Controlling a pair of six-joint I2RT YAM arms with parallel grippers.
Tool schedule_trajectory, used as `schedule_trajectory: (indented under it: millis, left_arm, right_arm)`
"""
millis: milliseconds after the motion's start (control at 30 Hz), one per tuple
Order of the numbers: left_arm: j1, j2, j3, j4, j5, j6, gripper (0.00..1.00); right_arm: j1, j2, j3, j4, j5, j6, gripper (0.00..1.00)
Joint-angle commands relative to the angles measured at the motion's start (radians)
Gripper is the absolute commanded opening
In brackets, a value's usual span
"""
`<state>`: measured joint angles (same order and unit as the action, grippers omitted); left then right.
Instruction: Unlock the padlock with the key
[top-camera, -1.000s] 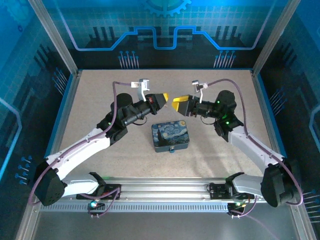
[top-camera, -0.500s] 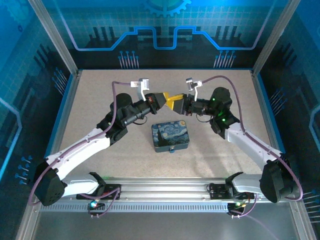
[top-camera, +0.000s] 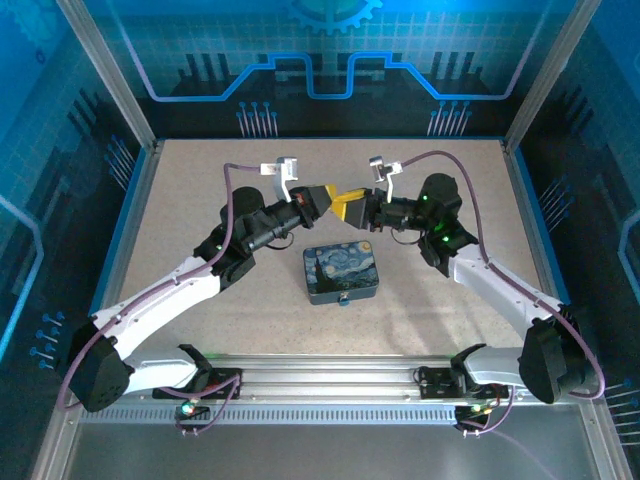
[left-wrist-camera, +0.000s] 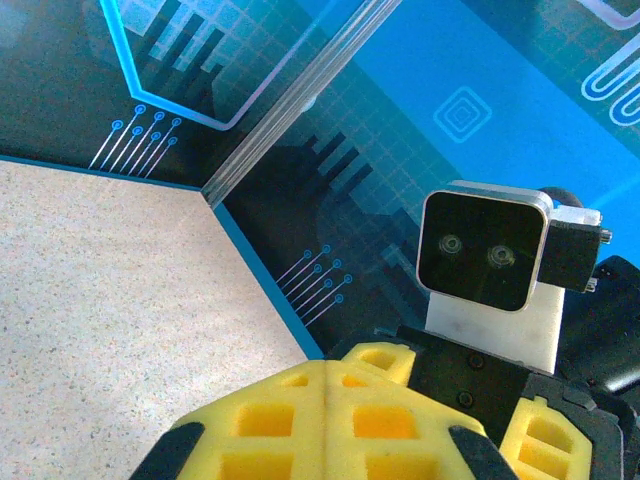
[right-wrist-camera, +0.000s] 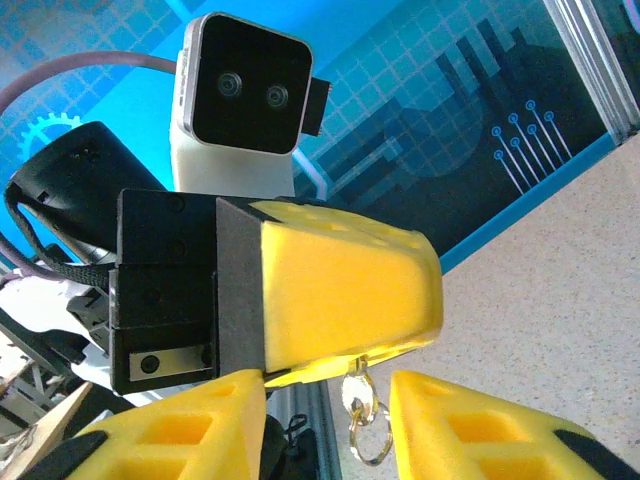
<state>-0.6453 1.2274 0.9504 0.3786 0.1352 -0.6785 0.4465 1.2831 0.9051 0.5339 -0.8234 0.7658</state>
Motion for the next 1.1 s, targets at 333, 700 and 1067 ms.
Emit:
schedule_trajectory:
  millis: [333,700,1067]
  left_arm:
    - [-0.006,-0.030,-0.008,0.051,0.003,-0.008,0.00]
    - [-0.006,-0.028,-0.009,0.052,0.004,-0.009,0.00]
    - [-0.006,-0.028,-0.014,0.062,0.006,-0.021,0.00]
  right_arm:
    - [-0.014,-0.025,-0.020,-0.042,0.010,-0.022,0.38]
    - [-0.005,-0.013,-0.020,-0.026,0.016,-0.009,0.32]
    - [0.009,0.018,0.001,-0.018,0.016,-0.005,0.28]
